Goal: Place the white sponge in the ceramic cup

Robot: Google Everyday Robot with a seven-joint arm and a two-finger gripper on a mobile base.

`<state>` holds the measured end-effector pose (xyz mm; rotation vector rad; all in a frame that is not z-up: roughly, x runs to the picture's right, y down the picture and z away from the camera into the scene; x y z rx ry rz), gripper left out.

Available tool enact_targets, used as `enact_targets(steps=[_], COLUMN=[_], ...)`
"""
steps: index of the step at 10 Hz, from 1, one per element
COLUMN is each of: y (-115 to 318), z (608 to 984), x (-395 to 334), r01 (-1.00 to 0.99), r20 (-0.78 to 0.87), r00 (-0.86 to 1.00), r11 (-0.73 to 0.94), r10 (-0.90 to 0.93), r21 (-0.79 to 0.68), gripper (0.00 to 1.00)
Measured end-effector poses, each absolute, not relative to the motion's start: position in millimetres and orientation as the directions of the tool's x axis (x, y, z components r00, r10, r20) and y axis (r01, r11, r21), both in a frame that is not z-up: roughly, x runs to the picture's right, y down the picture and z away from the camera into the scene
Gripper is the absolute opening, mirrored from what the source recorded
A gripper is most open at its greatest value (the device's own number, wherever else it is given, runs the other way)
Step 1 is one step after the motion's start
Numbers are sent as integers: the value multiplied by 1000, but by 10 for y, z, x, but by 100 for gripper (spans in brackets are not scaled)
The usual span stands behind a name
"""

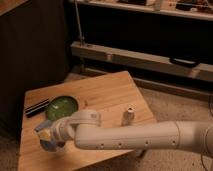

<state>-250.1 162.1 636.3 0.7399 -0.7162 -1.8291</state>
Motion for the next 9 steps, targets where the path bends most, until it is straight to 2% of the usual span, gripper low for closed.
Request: enact_targets(steps=[4,9], y=[1542,1502], z=[6530,6549], x=[-2414,-2252], r01=[588,574], r20=[-194,-222], r00=[-308,-286], r11=[-347,-352], r10=[-931,-932], r21=[731,739], gripper=[54,54])
